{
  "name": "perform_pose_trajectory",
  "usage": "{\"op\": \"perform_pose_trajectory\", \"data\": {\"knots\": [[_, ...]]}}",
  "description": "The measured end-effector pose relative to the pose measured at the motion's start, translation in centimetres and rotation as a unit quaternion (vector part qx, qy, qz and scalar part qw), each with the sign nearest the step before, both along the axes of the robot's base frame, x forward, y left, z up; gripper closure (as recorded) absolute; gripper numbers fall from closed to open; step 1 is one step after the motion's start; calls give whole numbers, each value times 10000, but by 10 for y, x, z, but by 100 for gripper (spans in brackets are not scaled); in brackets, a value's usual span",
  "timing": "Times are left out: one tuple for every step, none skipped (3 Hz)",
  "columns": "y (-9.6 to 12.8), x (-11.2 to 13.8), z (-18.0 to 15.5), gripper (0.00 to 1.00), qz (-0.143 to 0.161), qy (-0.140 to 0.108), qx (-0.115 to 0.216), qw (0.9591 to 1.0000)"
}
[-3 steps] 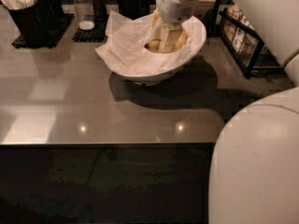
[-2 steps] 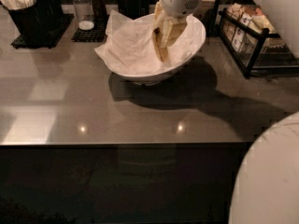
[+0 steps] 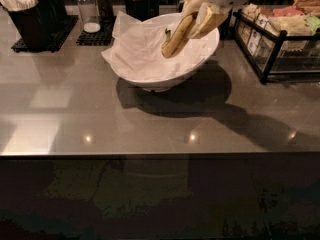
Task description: Pick banana from white bowl
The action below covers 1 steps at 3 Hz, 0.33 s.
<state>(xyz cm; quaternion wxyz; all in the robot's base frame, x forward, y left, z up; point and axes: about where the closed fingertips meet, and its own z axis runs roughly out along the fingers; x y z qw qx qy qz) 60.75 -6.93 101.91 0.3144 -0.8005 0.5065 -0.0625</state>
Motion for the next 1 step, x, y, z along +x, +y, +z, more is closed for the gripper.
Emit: {"op": "perform_pose_trajectory", "data": {"knots": [[-33,-29,26,100,-230,-162,602,9978]]}}
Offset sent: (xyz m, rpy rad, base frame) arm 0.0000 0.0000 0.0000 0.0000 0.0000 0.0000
